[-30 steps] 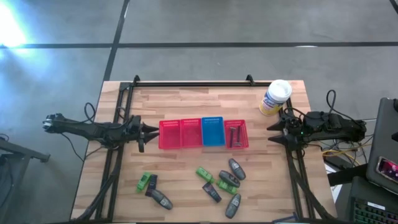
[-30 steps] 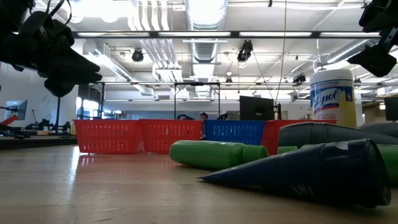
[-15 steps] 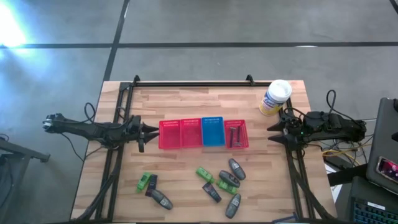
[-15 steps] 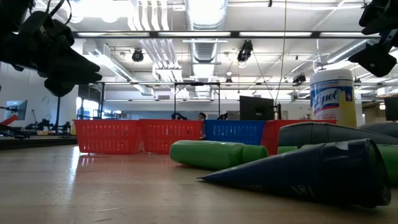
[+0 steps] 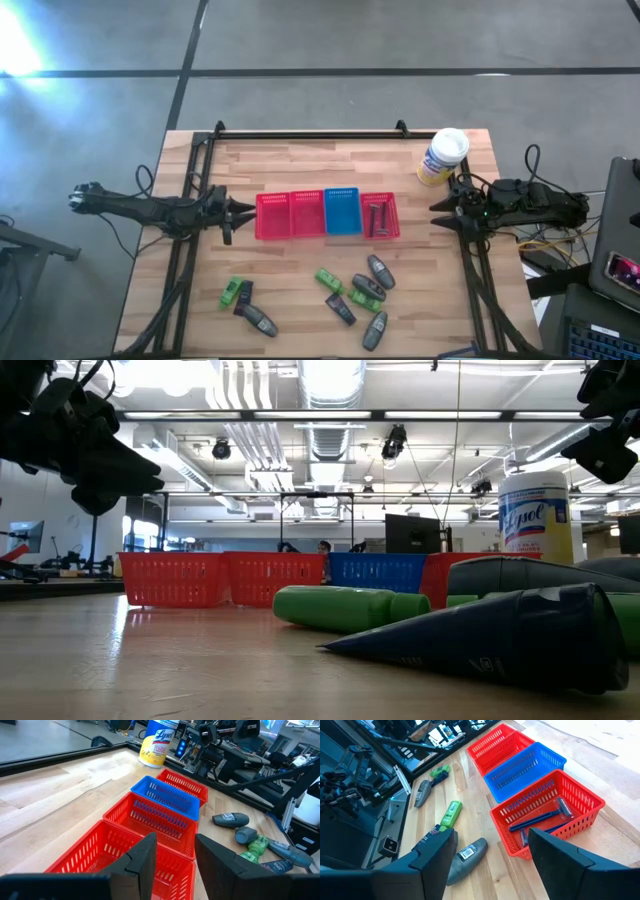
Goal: Pick & Place Travel size toiletries
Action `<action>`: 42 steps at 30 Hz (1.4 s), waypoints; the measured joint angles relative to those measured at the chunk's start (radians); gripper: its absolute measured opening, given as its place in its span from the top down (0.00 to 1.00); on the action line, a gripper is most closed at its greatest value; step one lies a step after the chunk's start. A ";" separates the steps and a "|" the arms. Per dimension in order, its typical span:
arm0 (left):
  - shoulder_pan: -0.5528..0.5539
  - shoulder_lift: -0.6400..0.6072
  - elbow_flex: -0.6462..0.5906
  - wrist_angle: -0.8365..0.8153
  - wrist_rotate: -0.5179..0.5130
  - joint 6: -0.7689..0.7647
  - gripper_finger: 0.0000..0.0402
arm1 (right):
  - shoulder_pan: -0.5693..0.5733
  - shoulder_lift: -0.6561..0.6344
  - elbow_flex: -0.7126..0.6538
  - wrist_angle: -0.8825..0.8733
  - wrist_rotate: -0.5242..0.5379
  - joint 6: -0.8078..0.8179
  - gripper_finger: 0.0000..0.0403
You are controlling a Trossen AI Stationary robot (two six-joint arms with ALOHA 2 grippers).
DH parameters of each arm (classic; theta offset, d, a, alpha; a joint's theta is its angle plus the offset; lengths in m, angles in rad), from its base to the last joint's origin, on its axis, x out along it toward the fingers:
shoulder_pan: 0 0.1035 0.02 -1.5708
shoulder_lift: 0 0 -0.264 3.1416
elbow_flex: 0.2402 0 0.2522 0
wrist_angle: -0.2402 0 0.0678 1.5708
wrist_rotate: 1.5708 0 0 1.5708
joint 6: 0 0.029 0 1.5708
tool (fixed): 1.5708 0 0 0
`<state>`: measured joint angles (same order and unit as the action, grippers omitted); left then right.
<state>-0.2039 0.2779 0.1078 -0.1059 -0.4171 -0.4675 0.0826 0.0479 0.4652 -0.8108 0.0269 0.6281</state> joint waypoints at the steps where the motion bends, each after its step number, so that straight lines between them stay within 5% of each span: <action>1: 0.000 0.000 0.000 0.000 0.000 0.000 0.66 | 0.000 0.000 0.000 0.000 0.000 0.000 0.39; 13: 0.000 0.000 0.000 0.000 0.000 0.000 0.66 | 0.000 0.000 0.000 0.000 0.000 0.000 0.42; 42: 0.000 0.000 0.000 0.000 0.000 0.000 0.66 | 0.000 0.000 0.000 0.000 0.000 0.000 0.18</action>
<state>-0.2039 0.2781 0.1078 -0.1061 -0.4168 -0.4675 0.0826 0.0479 0.4652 -0.8108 0.0269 0.6279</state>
